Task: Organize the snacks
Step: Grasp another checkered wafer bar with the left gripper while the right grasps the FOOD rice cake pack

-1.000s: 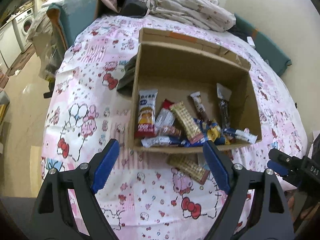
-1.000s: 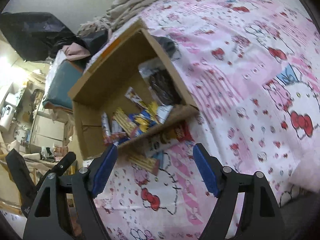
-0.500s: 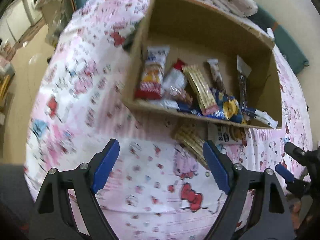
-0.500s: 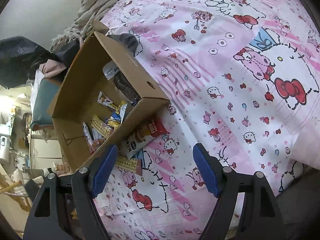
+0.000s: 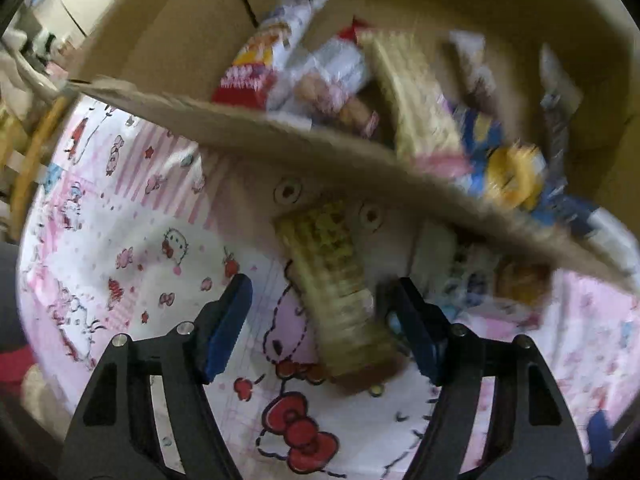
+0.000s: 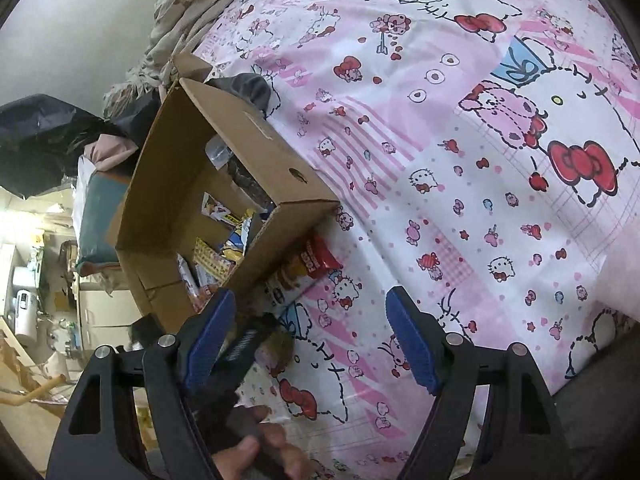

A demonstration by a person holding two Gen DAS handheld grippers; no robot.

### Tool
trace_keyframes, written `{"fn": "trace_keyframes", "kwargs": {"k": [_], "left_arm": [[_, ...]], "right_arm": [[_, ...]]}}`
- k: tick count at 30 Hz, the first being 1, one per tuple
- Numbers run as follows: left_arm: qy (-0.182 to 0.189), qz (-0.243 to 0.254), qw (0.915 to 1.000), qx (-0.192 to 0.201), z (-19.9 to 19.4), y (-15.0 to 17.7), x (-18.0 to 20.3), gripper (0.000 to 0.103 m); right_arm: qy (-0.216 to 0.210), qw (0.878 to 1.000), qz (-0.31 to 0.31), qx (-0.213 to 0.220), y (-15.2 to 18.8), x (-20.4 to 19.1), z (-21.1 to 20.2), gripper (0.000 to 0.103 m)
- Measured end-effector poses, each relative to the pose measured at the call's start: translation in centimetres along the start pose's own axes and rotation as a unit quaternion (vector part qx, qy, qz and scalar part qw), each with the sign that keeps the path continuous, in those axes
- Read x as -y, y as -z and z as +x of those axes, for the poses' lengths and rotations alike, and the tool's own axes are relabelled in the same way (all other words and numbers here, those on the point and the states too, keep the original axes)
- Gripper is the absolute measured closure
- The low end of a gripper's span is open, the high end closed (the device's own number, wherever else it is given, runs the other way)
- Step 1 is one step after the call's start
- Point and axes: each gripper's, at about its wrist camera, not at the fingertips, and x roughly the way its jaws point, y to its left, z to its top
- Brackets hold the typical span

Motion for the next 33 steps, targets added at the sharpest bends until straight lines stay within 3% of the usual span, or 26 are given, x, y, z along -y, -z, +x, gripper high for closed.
{"fn": "trace_keyframes", "kwargs": {"k": [3,5,6,15,22,28,33], "left_arm": [[-0.004,0.011,0.9999,0.0,-0.1,0.1,0.1,0.041],[-0.003,0.024,0.9997,0.003,-0.4,0.2,0.0,0.071],[0.0,0.035,0.9994,0.0,-0.6,0.4,-0.3,0.079],[0.034,0.117,0.9919,-0.036,-2.8,2.6,-4.2,0.08],[0.066,0.17,0.9828,-0.03,-7.3,2.5,-7.2,0.08],[0.087,0.205,0.9747,0.014,-12.1,0.8,-9.6,0.08],[0.096,0.204,0.9724,0.059,-14.2,-2.5,-10.7,0.08]], "right_arm": [[-0.004,1.0,-0.001,0.002,0.0,-0.1,-0.1,0.023],[-0.009,1.0,0.001,0.002,-0.1,-0.2,-0.2,0.023],[-0.01,1.0,0.001,0.003,-0.1,-0.3,-0.2,0.023],[-0.013,1.0,-0.001,0.009,-0.1,-0.5,-0.5,0.023],[-0.007,1.0,-0.007,0.008,0.3,-0.8,-0.4,0.023],[0.012,1.0,-0.013,0.008,0.7,-0.8,-0.2,0.023],[0.028,0.999,-0.027,0.006,1.0,-1.0,0.2,0.023]]}}
